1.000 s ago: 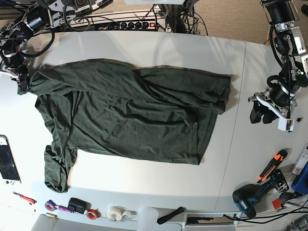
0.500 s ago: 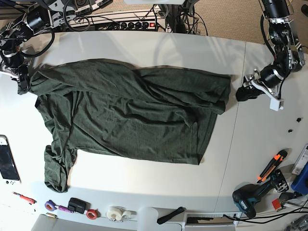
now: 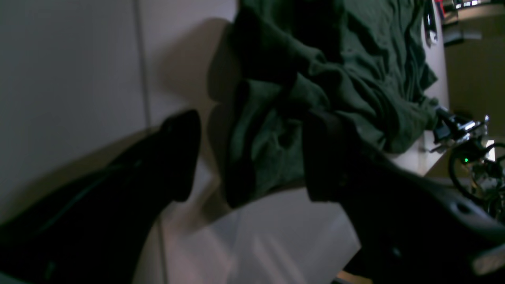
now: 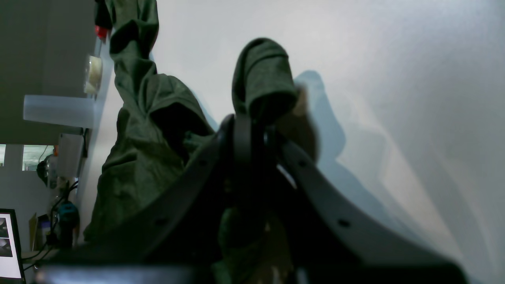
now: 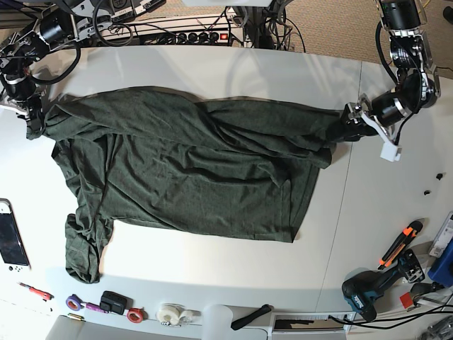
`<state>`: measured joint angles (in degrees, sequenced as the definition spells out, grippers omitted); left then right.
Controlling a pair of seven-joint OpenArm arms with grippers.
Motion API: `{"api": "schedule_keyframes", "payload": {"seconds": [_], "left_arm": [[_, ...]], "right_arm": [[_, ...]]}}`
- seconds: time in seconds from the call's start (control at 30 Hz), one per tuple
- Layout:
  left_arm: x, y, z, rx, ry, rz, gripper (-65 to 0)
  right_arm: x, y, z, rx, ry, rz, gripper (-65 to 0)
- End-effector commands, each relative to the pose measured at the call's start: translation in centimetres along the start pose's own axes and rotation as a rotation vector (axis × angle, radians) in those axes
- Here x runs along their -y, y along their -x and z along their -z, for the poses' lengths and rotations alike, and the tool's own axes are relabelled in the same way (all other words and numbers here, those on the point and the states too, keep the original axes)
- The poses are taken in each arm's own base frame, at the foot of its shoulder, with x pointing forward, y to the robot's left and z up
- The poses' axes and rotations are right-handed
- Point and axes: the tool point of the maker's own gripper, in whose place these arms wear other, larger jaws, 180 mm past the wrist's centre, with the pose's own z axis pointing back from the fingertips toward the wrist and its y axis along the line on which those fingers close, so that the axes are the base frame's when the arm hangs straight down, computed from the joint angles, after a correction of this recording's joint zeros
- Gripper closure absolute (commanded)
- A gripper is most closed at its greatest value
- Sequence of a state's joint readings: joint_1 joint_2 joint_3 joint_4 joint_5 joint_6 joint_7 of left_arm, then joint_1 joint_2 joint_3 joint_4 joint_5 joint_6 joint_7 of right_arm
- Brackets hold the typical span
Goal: Layout the t-shirt on the table in an organized manner, then fold the t-shirt properly
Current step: 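Regrasp the shirt corner with the left gripper and pull both grippers toward the robot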
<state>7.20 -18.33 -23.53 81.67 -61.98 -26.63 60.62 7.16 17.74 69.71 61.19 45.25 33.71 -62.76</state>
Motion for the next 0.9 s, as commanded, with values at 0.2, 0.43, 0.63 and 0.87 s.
{"api": "schedule_keyframes", "payload": {"seconds": [0.2,0.43,0.63,0.87], "left_arm": [[0.1,4.2,1.4,-0.201,-0.035,0.064,-41.2],[0.5,4.7,2.6,-0.203,-0.048,0.111,-27.7],[-0.2,3.9,1.9,-0.177,-0.067,0.098,0.0],[-0.2,3.8,-0.4,-0.175,0.0,0.039,0.0]], "right_arm": [[-0.8,-1.6,-0.2,0.037,-0.022,-0.021,0.0],[-0.8,-1.4,-0.2,0.025,-0.022,-0.022,0.0],[-0.9,-1.2,-0.7,-0.016,-0.04,-0.055,0.0],[0.5,-1.3,-2.7,-0.046,-0.027,-0.072,0.0]]}}
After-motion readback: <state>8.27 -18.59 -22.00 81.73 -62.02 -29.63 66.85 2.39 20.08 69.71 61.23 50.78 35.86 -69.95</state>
